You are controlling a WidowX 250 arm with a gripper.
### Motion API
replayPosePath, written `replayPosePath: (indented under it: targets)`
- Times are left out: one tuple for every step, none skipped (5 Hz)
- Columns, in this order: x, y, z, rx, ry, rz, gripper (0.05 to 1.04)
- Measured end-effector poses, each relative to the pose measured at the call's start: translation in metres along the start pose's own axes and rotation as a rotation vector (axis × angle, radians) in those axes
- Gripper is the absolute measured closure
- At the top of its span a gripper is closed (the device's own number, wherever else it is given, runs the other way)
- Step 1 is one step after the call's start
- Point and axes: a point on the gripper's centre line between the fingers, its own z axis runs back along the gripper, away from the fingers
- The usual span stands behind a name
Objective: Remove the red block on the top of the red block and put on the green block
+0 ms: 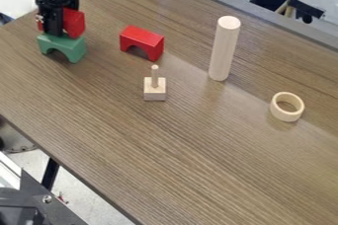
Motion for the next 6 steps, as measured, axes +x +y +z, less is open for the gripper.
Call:
replayPosePath:
  targets:
    - [-0.001,0.002,-0.002,0.009,0.003,0.001,0.48]
    - [-0.002,0.003,-0.002,0.008,0.01,0.012,0.437]
    - [-0.004,0.004,-0.004,0.014,0.021,0.008,0.145]
    - [-0.006,0.003,0.001,-0.001,0.019,-0.007,0.082]
    - [-0.006,0.001,0.025,-0.064,0.014,-0.004,0.085]
    - [-0.01,-0.005,0.049,-0.131,0.009,-0.028,0.085]
